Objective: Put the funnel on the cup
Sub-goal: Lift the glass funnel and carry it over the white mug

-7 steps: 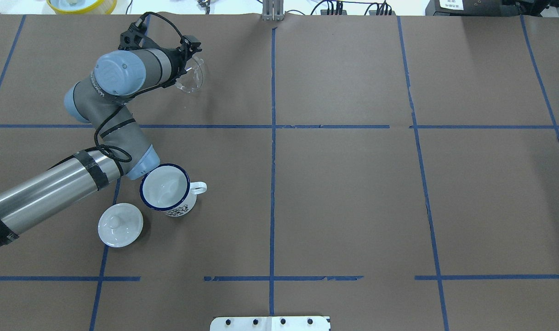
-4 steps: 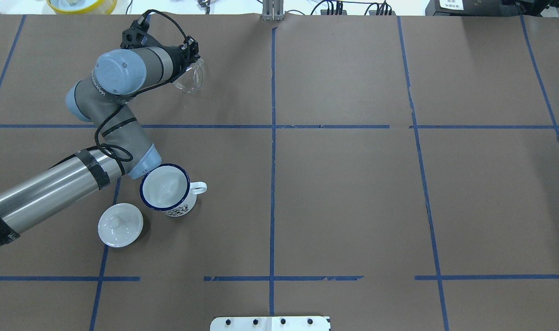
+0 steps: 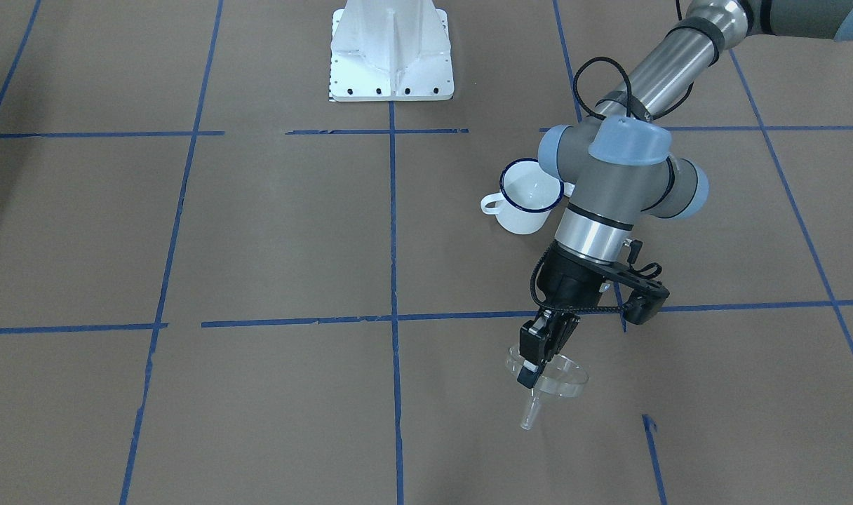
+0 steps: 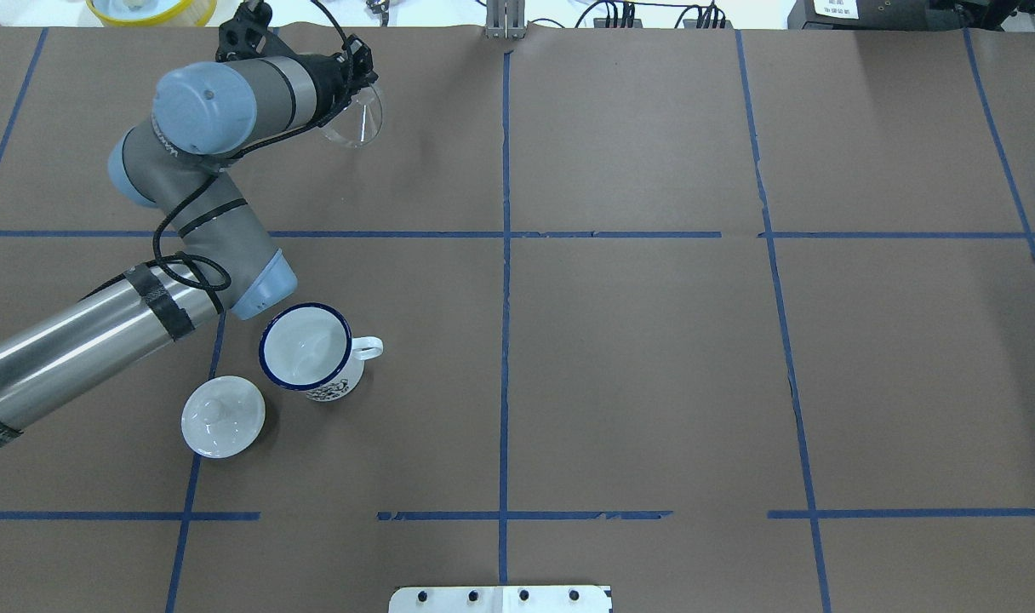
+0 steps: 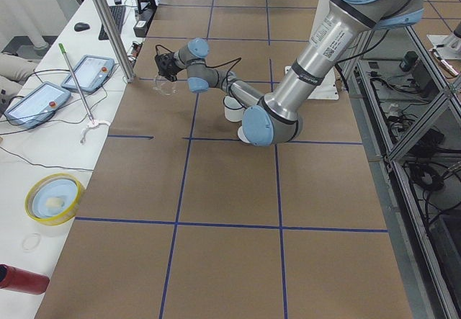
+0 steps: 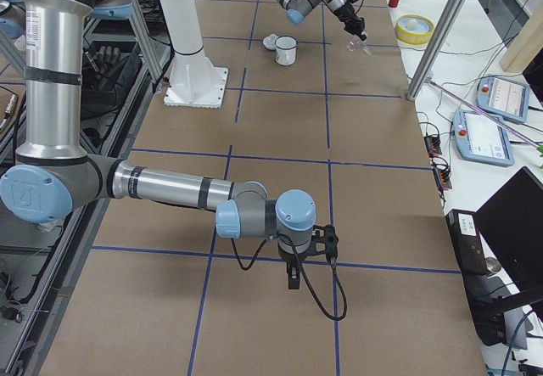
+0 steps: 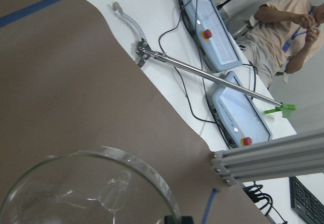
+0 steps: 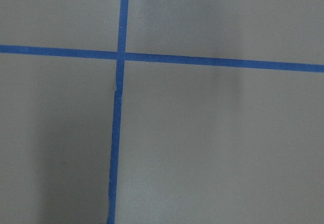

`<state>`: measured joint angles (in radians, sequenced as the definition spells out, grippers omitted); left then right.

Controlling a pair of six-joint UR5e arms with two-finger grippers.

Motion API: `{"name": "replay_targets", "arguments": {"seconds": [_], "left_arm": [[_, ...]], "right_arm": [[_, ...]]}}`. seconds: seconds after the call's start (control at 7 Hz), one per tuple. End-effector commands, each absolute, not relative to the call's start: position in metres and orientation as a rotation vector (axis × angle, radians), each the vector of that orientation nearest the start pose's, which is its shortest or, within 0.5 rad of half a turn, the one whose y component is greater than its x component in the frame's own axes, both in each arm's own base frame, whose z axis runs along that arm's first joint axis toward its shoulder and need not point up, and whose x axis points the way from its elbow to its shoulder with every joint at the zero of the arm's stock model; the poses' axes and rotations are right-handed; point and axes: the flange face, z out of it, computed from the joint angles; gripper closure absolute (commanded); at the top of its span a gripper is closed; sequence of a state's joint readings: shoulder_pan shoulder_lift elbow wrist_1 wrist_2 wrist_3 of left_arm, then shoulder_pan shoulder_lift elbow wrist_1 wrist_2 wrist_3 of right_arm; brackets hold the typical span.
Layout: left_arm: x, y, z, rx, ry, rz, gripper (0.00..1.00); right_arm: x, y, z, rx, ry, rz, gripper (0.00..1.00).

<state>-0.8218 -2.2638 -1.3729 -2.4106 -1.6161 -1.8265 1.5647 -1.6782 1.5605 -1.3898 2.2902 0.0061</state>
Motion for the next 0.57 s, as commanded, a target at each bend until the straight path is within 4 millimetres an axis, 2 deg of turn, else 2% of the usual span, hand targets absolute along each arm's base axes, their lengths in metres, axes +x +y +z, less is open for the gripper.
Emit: {"name": "replay_targets", "arguments": {"seconds": [0.0, 0.14, 0.29, 0.43], "left_arm": [[0.375, -0.583, 0.167, 0.293, 1.275, -0.792, 1.0], [0.354, -0.554, 0.142, 0.264, 1.199, -0.725, 1.0], [0.337, -0.529, 0.127, 0.197, 1.108, -0.706, 1.0], [0.323, -0.503, 0.108, 0.139, 0.995, -0.612, 1.0]], "right_arm": [[0.065, -0.449, 0.7, 0.056, -0.72, -0.023, 0.0], [0.065, -0.449, 0.7, 0.056, -0.72, -0.023, 0.0], [0.065, -0.449, 0.699, 0.057, -0.72, -0.023, 0.0], [0.065, -0.449, 0.7, 0.056, -0.72, -0.023, 0.0]]}}
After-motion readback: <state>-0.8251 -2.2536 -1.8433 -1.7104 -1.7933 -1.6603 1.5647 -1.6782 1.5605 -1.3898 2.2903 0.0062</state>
